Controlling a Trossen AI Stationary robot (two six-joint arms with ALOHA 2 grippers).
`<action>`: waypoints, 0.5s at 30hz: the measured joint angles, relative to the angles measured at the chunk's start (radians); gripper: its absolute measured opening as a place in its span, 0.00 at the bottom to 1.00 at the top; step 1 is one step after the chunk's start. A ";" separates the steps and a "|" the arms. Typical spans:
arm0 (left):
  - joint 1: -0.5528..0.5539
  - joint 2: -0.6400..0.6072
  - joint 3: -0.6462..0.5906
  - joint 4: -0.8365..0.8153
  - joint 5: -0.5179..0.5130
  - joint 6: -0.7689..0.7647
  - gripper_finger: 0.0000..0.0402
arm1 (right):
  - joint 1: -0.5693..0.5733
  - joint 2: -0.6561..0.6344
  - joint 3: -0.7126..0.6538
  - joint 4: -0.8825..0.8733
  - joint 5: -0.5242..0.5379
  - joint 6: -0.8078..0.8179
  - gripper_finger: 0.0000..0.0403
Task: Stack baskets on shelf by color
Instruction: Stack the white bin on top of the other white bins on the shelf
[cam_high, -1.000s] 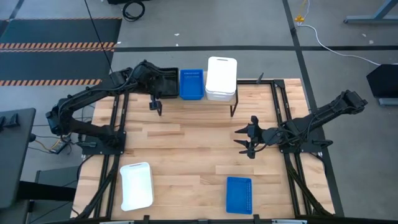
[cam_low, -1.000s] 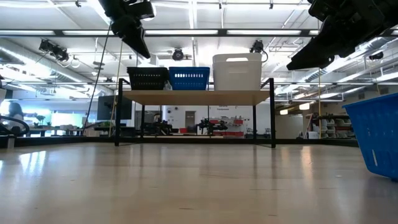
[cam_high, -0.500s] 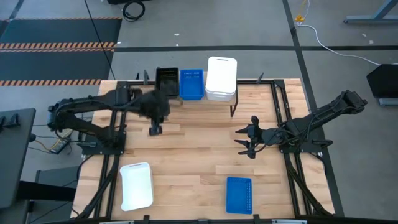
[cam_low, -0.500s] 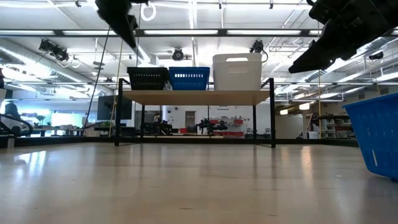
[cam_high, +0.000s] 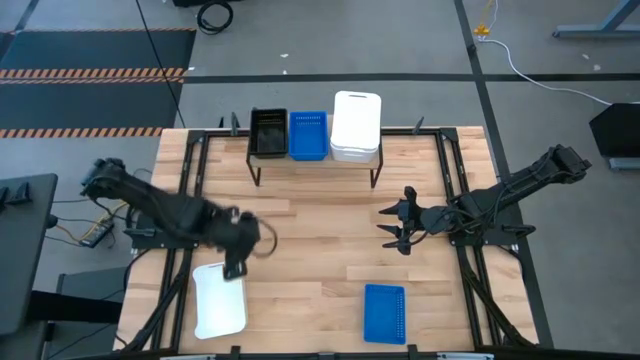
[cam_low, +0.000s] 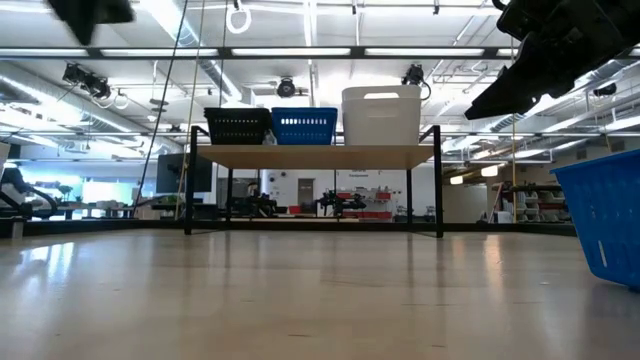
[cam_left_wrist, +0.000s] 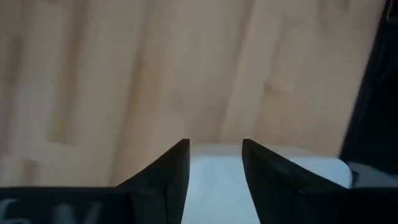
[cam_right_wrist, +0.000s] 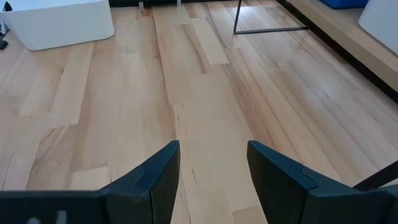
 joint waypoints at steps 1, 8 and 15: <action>-0.038 0.013 0.000 0.001 0.003 -0.045 0.39 | 0.000 0.000 0.000 0.001 0.000 0.000 0.48; -0.236 0.134 0.000 0.074 0.053 -0.329 0.38 | 0.000 0.000 0.000 0.004 -0.001 0.000 0.48; -0.366 0.273 0.000 0.334 0.127 -0.539 0.39 | 0.000 0.000 0.000 0.004 -0.025 -0.021 0.48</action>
